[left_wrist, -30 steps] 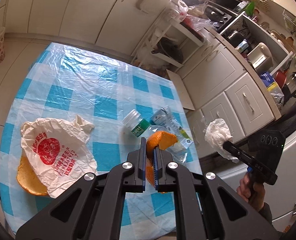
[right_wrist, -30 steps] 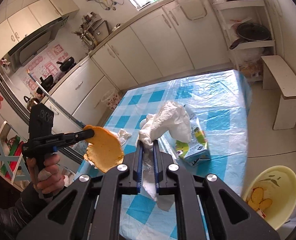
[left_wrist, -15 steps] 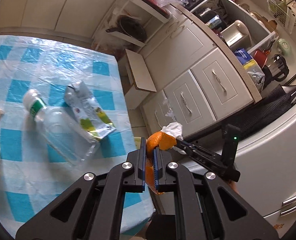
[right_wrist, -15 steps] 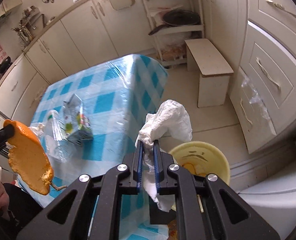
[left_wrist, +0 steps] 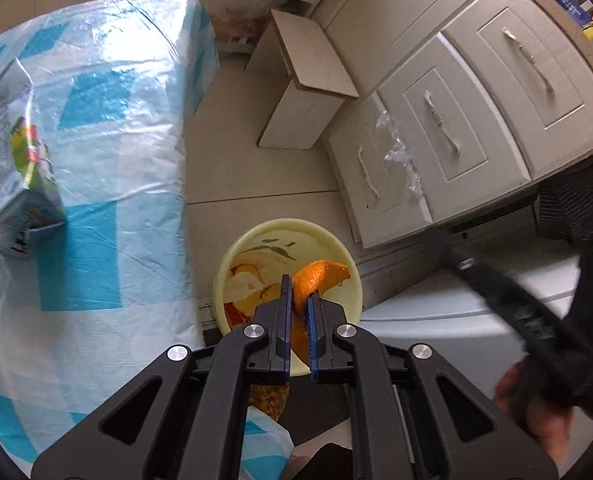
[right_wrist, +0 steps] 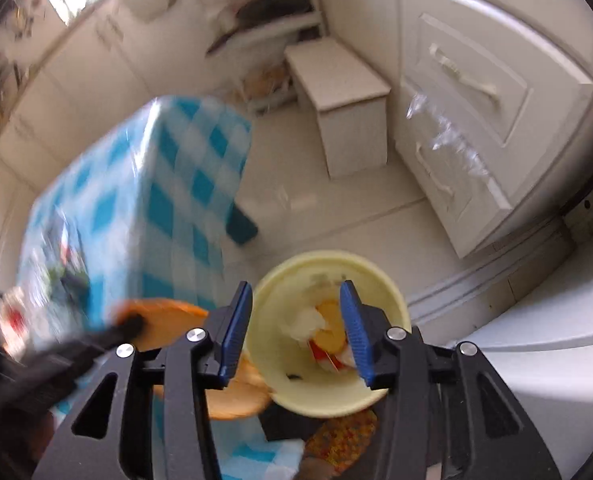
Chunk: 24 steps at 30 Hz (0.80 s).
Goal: Collect trash
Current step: 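Open both tools over the yellow bin to drop tissue and bread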
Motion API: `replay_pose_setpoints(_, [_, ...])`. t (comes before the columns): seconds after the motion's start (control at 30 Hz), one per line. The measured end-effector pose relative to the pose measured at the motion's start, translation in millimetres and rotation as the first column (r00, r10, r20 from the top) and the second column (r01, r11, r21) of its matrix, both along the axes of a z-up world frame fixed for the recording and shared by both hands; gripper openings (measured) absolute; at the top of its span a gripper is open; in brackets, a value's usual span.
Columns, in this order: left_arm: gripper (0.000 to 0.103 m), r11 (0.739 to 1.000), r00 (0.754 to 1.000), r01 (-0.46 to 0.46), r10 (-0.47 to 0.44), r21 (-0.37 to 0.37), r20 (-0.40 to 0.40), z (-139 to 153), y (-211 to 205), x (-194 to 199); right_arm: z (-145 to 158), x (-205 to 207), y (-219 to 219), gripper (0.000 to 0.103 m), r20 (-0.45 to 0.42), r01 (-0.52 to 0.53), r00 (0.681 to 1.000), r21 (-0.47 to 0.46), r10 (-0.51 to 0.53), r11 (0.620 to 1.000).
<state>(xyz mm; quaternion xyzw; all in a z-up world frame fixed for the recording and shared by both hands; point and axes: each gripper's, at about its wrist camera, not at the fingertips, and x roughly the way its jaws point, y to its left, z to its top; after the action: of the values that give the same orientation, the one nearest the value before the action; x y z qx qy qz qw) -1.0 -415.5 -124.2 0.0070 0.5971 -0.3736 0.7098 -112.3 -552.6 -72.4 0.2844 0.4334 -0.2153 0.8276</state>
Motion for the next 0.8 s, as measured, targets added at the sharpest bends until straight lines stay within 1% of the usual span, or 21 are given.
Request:
replay_pose_setpoints(0.03, [0.006, 1.0, 1.0, 0.006, -0.006, 0.014, -0.005, -7.0, -7.6, -2.9, 9.7, -2.7, -4.1, 0.048, 0.057, 0.016, 0.998, 0.013, -0.016, 1.0])
replay_pose_setpoints(0.07, [0.006, 0.999, 1.0, 0.012, -0.012, 0.031, -0.006, -13.0, -14.4, -5.4, 21.5, -7.8, -7.4, 0.053, 0.131, 0.033, 0.991, 0.029, -0.036, 0.999])
replay_pose_setpoints(0.1, [0.007, 0.999, 1.0, 0.016, -0.016, 0.049, -0.007, -18.3, -19.9, -7.3, 30.7, -11.5, -9.3, 0.057, 0.182, 0.047, 0.982, 0.039, -0.054, 0.998])
replay_pose_setpoints(0.13, [0.008, 0.998, 1.0, 0.02, -0.02, 0.066, -0.011, -23.5, -25.0, -9.2, 39.9, -15.5, -10.6, 0.058, 0.232, 0.055, 0.971, 0.049, -0.065, 0.997])
replay_pose_setpoints(0.2, [0.013, 0.996, 0.999, 0.034, -0.032, 0.085, -0.029, -33.4, -34.3, -11.9, 52.0, -15.7, -13.5, 0.058, 0.292, 0.055, 0.954, 0.058, -0.069, 0.997])
replay_pose_setpoints(0.23, [0.018, 0.995, 0.999, 0.039, -0.036, 0.093, -0.037, -37.3, -37.7, -13.2, 56.0, -17.0, -13.9, 0.058, 0.312, 0.056, 0.947, 0.061, -0.072, 0.997])
replay_pose_setpoints(0.27, [0.029, 0.995, 0.998, 0.041, -0.037, 0.093, -0.043, -38.7, -40.5, -13.0, 58.2, -15.6, -15.0, 0.059, 0.324, 0.054, 0.943, 0.066, -0.073, 0.996])
replay_pose_setpoints(0.3, [0.034, 0.995, 0.998, 0.042, -0.038, 0.092, -0.046, -40.0, -42.7, -12.9, 59.3, -14.8, -15.7, 0.059, 0.331, 0.052, 0.941, 0.073, -0.074, 0.996])
replay_pose_setpoints(0.33, [0.045, 0.995, 0.998, 0.041, -0.038, 0.091, -0.041, -40.0, -44.0, -14.0, 59.7, -13.5, -16.6, 0.059, 0.337, 0.052, 0.938, 0.083, -0.077, 0.995])
replay_pose_setpoints(0.37, [0.049, 0.995, 0.999, 0.042, -0.039, 0.087, -0.034, -38.9, -44.8, -15.6, 59.8, -12.7, -17.1, 0.059, 0.342, 0.052, 0.936, 0.093, -0.081, 0.994])
replay_pose_setpoints(0.47, [0.051, 0.995, 0.998, 0.059, -0.057, 0.079, -0.027, -33.7, -47.5, -19.9, 61.5, -11.4, -17.0, 0.059, 0.356, 0.053, 0.93, 0.122, -0.094, 0.991])
replay_pose_setpoints(0.57, [0.053, 0.995, 0.998, 0.067, -0.068, 0.075, 0.003, -23.9, -40.5, -24.0, 66.9, -12.9, -14.3, 0.06, 0.378, 0.066, 0.919, 0.13, -0.111, 0.989])
replay_pose_setpoints(0.7, [0.057, 0.997, 0.997, 0.062, -0.064, 0.051, 0.045, -1.3, -14.9, -23.2, 70.0, -9.0, -9.0, 0.063, 0.396, 0.074, 0.91, 0.143, -0.125, 0.987])
replay_pose_setpoints(0.8, [0.063, 0.999, 0.994, 0.041, -0.044, 0.032, 0.096, 20.8, 15.6, -18.2, 67.7, 1.0, -1.3, 0.064, 0.395, 0.057, 0.911, 0.16, -0.117, 0.986])
